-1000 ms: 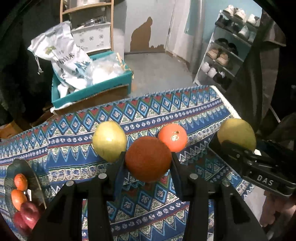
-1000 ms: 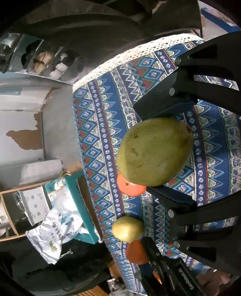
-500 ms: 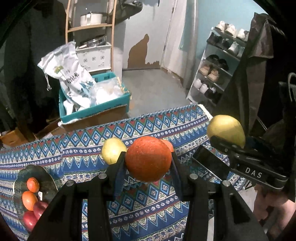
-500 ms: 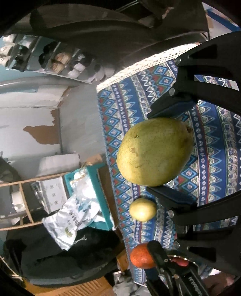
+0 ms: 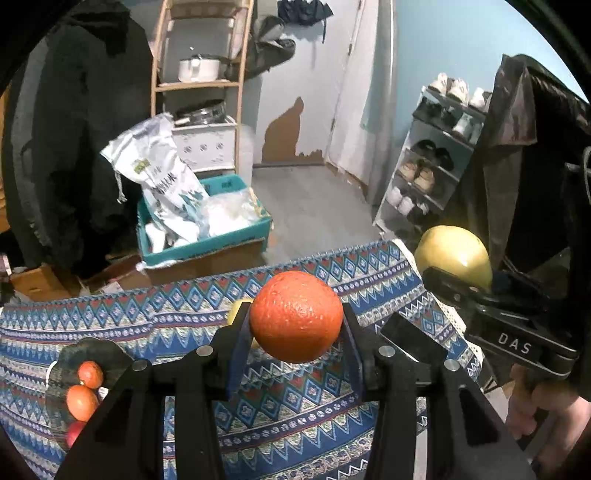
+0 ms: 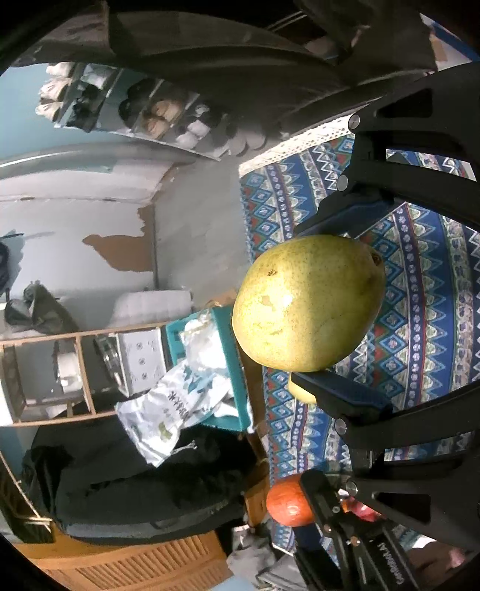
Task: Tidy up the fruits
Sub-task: 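Lift the mango with the right tool while the left tool carries the orange toward the bowl, then lower the orange into the glass bowl with the left tool while the right tool lowers the mango there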
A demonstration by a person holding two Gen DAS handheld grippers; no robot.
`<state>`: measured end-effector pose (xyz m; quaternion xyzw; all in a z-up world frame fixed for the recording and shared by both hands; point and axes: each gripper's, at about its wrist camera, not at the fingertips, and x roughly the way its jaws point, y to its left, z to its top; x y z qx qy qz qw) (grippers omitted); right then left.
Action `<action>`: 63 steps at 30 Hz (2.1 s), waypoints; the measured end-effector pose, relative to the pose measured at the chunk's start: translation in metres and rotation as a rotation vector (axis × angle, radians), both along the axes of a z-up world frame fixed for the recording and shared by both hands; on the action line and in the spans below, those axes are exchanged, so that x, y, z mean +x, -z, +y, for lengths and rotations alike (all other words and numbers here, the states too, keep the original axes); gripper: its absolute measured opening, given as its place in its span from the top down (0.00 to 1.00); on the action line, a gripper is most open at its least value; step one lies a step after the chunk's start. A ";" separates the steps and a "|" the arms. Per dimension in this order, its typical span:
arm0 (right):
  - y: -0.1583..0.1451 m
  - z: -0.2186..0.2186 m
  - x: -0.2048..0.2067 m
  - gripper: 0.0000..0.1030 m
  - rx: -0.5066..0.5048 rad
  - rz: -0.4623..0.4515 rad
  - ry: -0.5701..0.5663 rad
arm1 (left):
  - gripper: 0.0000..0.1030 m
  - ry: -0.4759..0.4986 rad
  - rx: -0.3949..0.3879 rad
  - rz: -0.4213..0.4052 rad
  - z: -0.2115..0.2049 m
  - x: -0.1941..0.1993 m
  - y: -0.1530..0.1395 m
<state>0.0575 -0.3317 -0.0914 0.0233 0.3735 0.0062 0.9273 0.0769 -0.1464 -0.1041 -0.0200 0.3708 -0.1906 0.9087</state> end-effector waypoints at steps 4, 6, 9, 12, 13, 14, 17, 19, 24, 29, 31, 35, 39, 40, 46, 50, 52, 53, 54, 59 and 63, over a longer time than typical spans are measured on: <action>-0.012 0.009 -0.004 0.32 0.000 -0.022 -0.015 | 0.56 -0.018 -0.017 -0.012 0.014 -0.003 -0.007; -0.017 0.015 -0.005 0.32 0.000 -0.032 -0.024 | 0.56 -0.030 -0.022 -0.012 0.023 -0.005 -0.009; -0.022 0.024 -0.004 0.32 0.002 -0.041 -0.037 | 0.56 -0.049 -0.031 -0.012 0.034 -0.006 -0.010; -0.028 0.036 -0.003 0.32 0.004 -0.053 -0.055 | 0.56 -0.075 -0.035 -0.012 0.049 -0.007 -0.011; -0.029 0.040 -0.002 0.32 0.005 -0.057 -0.061 | 0.56 -0.084 -0.039 -0.013 0.055 -0.008 -0.011; -0.031 0.045 -0.002 0.32 0.007 -0.061 -0.069 | 0.56 -0.091 -0.040 -0.013 0.059 -0.009 -0.011; -0.032 0.061 0.002 0.32 0.019 -0.063 -0.099 | 0.56 -0.119 -0.047 -0.012 0.074 -0.010 -0.011; -0.031 0.071 0.004 0.32 0.024 -0.059 -0.114 | 0.56 -0.134 -0.050 -0.012 0.083 -0.012 -0.011; -0.029 0.097 0.010 0.32 0.029 -0.050 -0.161 | 0.56 -0.181 -0.052 -0.006 0.108 -0.015 -0.008; -0.027 0.124 0.016 0.32 0.022 -0.040 -0.197 | 0.56 -0.229 -0.053 0.002 0.134 -0.016 -0.005; -0.025 0.137 0.020 0.32 0.023 -0.033 -0.216 | 0.56 -0.249 -0.055 0.005 0.145 -0.016 -0.003; -0.017 0.161 0.028 0.32 0.029 -0.015 -0.252 | 0.56 -0.280 -0.049 0.018 0.165 -0.016 0.002; -0.007 0.184 0.035 0.32 0.036 0.009 -0.286 | 0.56 -0.320 -0.039 0.036 0.187 -0.014 0.012; -0.004 0.191 0.037 0.32 0.039 0.015 -0.297 | 0.56 -0.328 -0.036 0.041 0.192 -0.013 0.015; 0.011 0.223 0.050 0.32 0.054 0.053 -0.343 | 0.56 -0.390 -0.029 0.089 0.227 -0.009 0.036; 0.021 0.240 0.054 0.32 0.056 0.075 -0.365 | 0.56 -0.419 -0.022 0.116 0.243 -0.006 0.050; 0.025 0.249 0.056 0.32 0.056 0.083 -0.379 | 0.55 -0.427 -0.020 0.131 0.249 -0.005 0.057; 0.028 0.254 0.057 0.32 0.055 0.088 -0.386 | 0.56 -0.431 -0.018 0.141 0.251 -0.004 0.060; 0.031 0.258 0.058 0.32 0.053 0.093 -0.392 | 0.55 -0.434 -0.016 0.150 0.254 -0.004 0.064; 0.048 0.273 0.063 0.32 0.050 0.130 -0.415 | 0.55 -0.452 -0.004 0.188 0.265 -0.002 0.082; 0.063 0.281 0.066 0.32 0.045 0.161 -0.423 | 0.55 -0.457 0.003 0.220 0.269 0.001 0.097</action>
